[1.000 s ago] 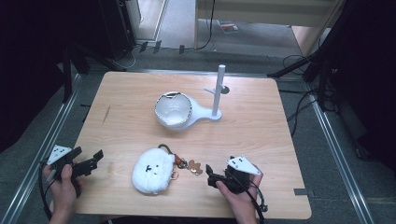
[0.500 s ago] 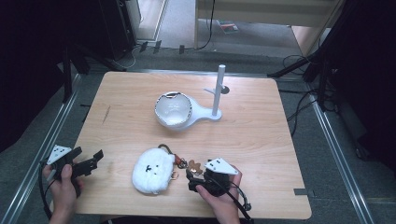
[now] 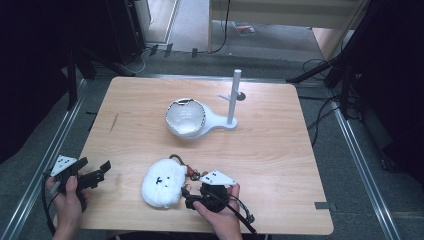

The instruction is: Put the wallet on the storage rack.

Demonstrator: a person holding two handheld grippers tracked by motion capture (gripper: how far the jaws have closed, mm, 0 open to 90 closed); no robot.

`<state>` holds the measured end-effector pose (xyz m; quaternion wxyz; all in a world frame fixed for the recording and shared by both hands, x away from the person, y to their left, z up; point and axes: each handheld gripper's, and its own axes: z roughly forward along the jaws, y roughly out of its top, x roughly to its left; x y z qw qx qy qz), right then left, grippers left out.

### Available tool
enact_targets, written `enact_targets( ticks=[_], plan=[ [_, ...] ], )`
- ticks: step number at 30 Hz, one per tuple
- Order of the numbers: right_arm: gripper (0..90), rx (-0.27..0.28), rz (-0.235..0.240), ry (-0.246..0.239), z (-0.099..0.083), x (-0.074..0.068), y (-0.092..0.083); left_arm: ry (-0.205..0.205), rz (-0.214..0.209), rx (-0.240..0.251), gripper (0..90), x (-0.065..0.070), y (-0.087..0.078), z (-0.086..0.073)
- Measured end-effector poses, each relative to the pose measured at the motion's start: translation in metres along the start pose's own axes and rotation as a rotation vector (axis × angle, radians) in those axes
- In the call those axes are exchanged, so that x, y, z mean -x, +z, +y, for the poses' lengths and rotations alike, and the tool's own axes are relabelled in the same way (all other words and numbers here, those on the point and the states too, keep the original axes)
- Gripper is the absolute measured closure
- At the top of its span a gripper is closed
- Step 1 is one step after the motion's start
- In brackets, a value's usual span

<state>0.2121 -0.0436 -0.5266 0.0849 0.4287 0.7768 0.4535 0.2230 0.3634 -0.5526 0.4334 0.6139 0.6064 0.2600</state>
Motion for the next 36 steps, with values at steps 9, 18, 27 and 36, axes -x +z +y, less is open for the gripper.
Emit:
enact_targets(
  ticks=[9, 18, 27, 36],
  plan=[
    [23.8, -0.043, 0.034, -0.011, -0.001, -0.01, 0.016, 0.003, -0.002, 0.0, 8.2, 0.0, 0.0, 0.0],
    [26.5, -0.063, 0.059, 0.026, 0.006, -0.016, 0.031, 0.006, -0.004, -0.003, 8.2, 0.0, 0.0, 0.0],
    [26.6, -0.112, 0.049, 0.102, 0.009, -0.019, 0.047, 0.005, -0.005, -0.004, 8.2, 0.0, 0.0, 0.0],
    [30.1, -0.124, -0.031, -0.001, 0.009, -0.03, 0.054, 0.008, -0.005, -0.005, 8.2, 0.0, 0.001, 0.0]
  ],
)
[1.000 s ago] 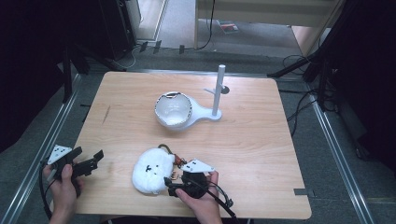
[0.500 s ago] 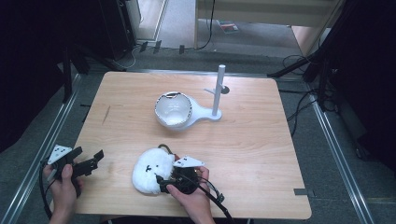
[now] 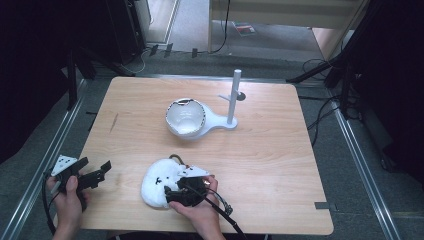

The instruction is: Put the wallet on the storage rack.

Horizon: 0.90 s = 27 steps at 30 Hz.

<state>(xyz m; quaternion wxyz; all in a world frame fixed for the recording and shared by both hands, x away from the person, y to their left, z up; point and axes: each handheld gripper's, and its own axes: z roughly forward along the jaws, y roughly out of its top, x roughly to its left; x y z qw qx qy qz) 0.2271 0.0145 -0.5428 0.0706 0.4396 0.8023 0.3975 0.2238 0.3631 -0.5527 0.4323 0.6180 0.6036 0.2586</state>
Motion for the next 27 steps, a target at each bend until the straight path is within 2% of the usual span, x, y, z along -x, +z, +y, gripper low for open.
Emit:
enact_targets(
  ticks=[3, 4, 5, 6, 7, 11, 13, 16, 17, 18, 19, 20, 24, 25, 27],
  plan=[
    [33.7, -0.004, -0.05, -0.043, -0.001, -0.006, 0.001, 0.0, 0.001, -0.001, 8.3, 0.0, 0.0, 0.0],
    [33.7, -0.004, -0.05, -0.043, -0.001, -0.006, 0.001, 0.0, 0.001, -0.001, 8.2, 0.0, 0.0, 0.0],
    [37.6, -0.001, -0.088, -0.077, -0.002, -0.011, 0.003, -0.001, 0.001, -0.002, 8.2, 0.0, 0.0, 0.0],
    [37.6, -0.001, -0.088, -0.077, -0.002, -0.011, 0.003, -0.001, 0.001, -0.002, 8.2, 0.0, 0.0, 0.0],
    [45.7, 0.003, -0.093, -0.085, -0.003, -0.014, 0.003, 0.0, 0.001, -0.002, 8.2, 0.0, 0.0, 0.0],
    [65.0, 0.005, -0.058, -0.092, -0.004, -0.015, 0.003, 0.0, 0.002, -0.002, 8.2, 0.0, 0.0, 0.0],
    [74.4, 0.003, -0.022, -0.071, -0.003, -0.012, 0.003, 0.0, 0.002, -0.001, 8.2, 0.0, 0.0, 0.0],
    [78.7, 0.006, 0.005, -0.05, -0.001, -0.008, 0.003, -0.002, 0.001, -0.001, 8.2, 0.0, 0.0, 0.0],
    [79.8, 0.037, 0.04, -0.059, -0.001, -0.007, 0.0, -0.003, -0.001, -0.003, 8.2, 0.0, 0.0, 0.0],
    [79.8, 0.037, 0.04, -0.059, -0.001, -0.007, 0.0, -0.003, -0.001, -0.003, 8.2, 0.0, 0.0, 0.0],
    [80.2, 0.07, 0.071, -0.067, 0.0, -0.007, -0.006, -0.005, -0.003, -0.003, 8.2, -0.001, 0.0, 0.0],
    [80.2, 0.088, 0.082, -0.078, 0.001, -0.008, -0.009, -0.005, -0.003, -0.003, 8.2, -0.001, 0.0, 0.0],
    [80.2, 0.188, 0.058, -0.17, 0.007, -0.013, -0.027, -0.001, -0.001, -0.001, 8.2, 0.0, 0.0, 0.0],
    [80.2, 0.213, 0.036, -0.187, 0.01, -0.013, -0.033, -0.002, -0.001, -0.002, 8.2, 0.0, 0.0, 0.0],
    [80.1, 0.247, 0.049, -0.195, 0.014, -0.009, -0.039, -0.003, -0.002, -0.003, 8.3, 0.0, 0.0, 0.0]
  ],
)
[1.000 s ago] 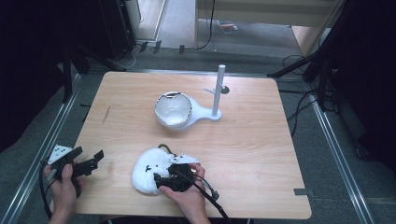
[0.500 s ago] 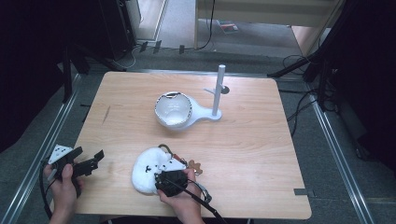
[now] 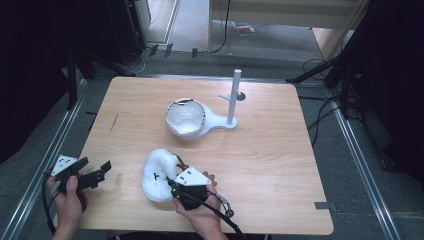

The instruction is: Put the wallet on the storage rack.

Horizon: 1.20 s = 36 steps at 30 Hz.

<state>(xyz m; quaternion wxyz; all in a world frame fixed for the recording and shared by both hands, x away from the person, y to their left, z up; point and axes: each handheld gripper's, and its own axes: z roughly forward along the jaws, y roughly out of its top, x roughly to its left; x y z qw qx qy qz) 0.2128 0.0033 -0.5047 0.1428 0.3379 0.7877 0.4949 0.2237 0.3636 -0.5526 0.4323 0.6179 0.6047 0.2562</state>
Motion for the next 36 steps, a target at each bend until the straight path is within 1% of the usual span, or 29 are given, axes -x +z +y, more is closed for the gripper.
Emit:
enact_targets(
  ticks=[1, 2, 3, 5, 6, 7, 10, 11, 12, 14, 15, 16, 20, 22, 25, 29, 30, 35, 36],
  plan=[
    [80.1, 0.0, 0.0, 0.0, 0.0, 0.0, 0.0, 0.0, 0.0, 0.0, 8.2, 0.0, 0.0, 0.0],
    [80.1, 0.019, 0.009, 0.0, 0.002, 0.004, -0.003, -0.001, 0.001, 0.0, 8.2, 0.0, 0.0, 0.0],
    [80.0, 0.051, 0.005, -0.016, 0.007, 0.011, -0.008, 0.001, 0.001, 0.001, 8.2, 0.0, 0.0, 0.0],
    [79.9, 0.077, -0.003, -0.024, 0.011, 0.017, -0.011, -0.001, 0.0, 0.002, 8.2, 0.0, 0.0, 0.0],
    [79.9, 0.077, -0.003, -0.024, 0.011, 0.017, -0.011, -0.001, 0.0, 0.002, 8.2, 0.0, 0.0, 0.0],
    [79.7, 0.111, -0.018, -0.03, 0.016, 0.025, -0.015, -0.002, 0.0, 0.002, 8.2, 0.0, 0.001, 0.0],
    [79.6, 0.16, -0.049, -0.037, 0.022, 0.035, -0.018, -0.002, 0.001, 0.001, 8.3, 0.0, 0.0, 0.0],
    [79.6, 0.16, -0.049, -0.037, 0.022, 0.035, -0.018, -0.002, 0.001, 0.001, 8.2, 0.0, 0.0, 0.0],
    [79.6, 0.175, -0.068, -0.038, 0.027, 0.042, -0.02, -0.001, -0.001, -0.001, 8.2, 0.0, 0.0, 0.0],
    [79.6, 0.188, -0.088, -0.049, 0.031, 0.046, -0.022, -0.002, 0.0, 0.001, 8.2, 0.0, 0.0, 0.0],
    [79.6, 0.188, -0.088, -0.049, 0.031, 0.046, -0.022, -0.002, 0.0, 0.001, 8.2, 0.0, 0.0, 0.0],
    [79.5, 0.208, -0.107, -0.057, 0.036, 0.052, -0.024, -0.001, 0.001, 0.0, 8.2, 0.0, 0.0, 0.0],
    [79.4, 0.224, -0.131, -0.094, 0.046, 0.059, -0.025, -0.003, -0.001, 0.001, 8.2, 0.0, 0.0, 0.0],
    [79.4, 0.244, -0.153, -0.127, 0.052, 0.062, -0.025, -0.004, 0.0, 0.002, 8.2, 0.0, 0.0, 0.0],
    [79.1, 0.27, -0.178, -0.157, 0.059, 0.067, -0.023, -0.005, 0.0, 0.002, 8.2, 0.0, 0.0, 0.0],
    [79.0, 0.278, -0.189, -0.155, 0.066, 0.072, -0.02, -0.004, -0.001, 0.0, 8.2, 0.0, 0.0, 0.0],
    [79.0, 0.284, -0.2, -0.165, 0.07, 0.077, -0.017, -0.006, 0.0, 0.003, 8.2, 0.0, 0.0, 0.0],
    [78.8, 0.283, -0.228, -0.172, 0.076, 0.085, -0.011, -0.004, -0.001, 0.001, 8.2, 0.0, 0.0, 0.0],
    [78.8, 0.286, -0.235, -0.182, 0.077, 0.086, -0.009, -0.005, -0.001, 0.002, 8.2, 0.0, 0.001, 0.0]
  ],
)
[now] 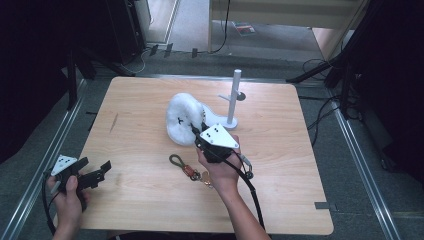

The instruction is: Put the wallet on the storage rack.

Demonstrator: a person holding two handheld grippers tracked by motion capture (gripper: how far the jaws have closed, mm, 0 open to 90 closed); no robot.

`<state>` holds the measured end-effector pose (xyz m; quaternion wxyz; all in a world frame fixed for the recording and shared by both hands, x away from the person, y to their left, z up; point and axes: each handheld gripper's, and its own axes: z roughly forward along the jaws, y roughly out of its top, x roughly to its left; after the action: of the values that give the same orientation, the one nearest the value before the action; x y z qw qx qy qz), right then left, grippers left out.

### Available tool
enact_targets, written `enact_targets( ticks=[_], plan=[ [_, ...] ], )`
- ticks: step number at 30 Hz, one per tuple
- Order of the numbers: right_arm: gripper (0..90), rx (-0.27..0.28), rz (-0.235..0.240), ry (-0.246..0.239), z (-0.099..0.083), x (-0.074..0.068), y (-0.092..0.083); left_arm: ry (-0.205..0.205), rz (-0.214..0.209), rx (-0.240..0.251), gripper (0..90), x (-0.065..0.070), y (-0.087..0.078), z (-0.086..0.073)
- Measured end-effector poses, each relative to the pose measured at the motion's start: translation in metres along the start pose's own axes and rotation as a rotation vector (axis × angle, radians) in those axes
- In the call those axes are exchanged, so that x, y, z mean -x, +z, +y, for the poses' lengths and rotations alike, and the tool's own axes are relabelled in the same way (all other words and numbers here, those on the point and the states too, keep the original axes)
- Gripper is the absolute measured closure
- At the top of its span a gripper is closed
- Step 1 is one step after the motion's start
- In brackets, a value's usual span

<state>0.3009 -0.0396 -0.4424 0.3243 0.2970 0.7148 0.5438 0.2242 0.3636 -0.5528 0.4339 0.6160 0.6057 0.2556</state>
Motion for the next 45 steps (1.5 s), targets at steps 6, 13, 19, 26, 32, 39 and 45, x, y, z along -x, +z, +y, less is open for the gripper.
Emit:
enact_targets(
  ticks=[6, 13, 19, 26, 32, 39, 45],
  plan=[
    [78.6, 0.003, -0.036, -0.06, 0.005, 0.006, 0.013, -0.003, 0.001, 0.002, 8.2, 0.0, 0.0, 0.0],
    [78.3, 0.012, -0.064, -0.109, 0.007, 0.01, 0.03, -0.002, 0.001, 0.002, 8.3, 0.0, 0.0, 0.0],
    [78.0, 0.005, -0.101, -0.156, -0.001, 0.016, 0.051, -0.002, -0.001, 0.0, 8.2, 0.0, 0.0, 0.0],
    [77.2, -0.012, -0.142, -0.206, -0.016, 0.014, 0.069, -0.003, -0.001, -0.003, 8.3, 0.0, 0.0, 0.0],
    [76.3, -0.027, -0.156, -0.265, -0.027, 0.005, 0.081, -0.001, -0.001, -0.004, 8.2, -0.001, 0.0, 0.0],
    [74.1, -0.088, -0.183, -0.289, -0.038, 0.006, 0.088, 0.001, -0.001, -0.007, 8.2, 0.0, 0.0, 0.0],
    [58.9, -0.159, -0.135, -0.2, -0.044, 0.011, 0.089, 0.002, -0.001, -0.009, 8.3, 0.0, 0.0, 0.0]
  ],
)
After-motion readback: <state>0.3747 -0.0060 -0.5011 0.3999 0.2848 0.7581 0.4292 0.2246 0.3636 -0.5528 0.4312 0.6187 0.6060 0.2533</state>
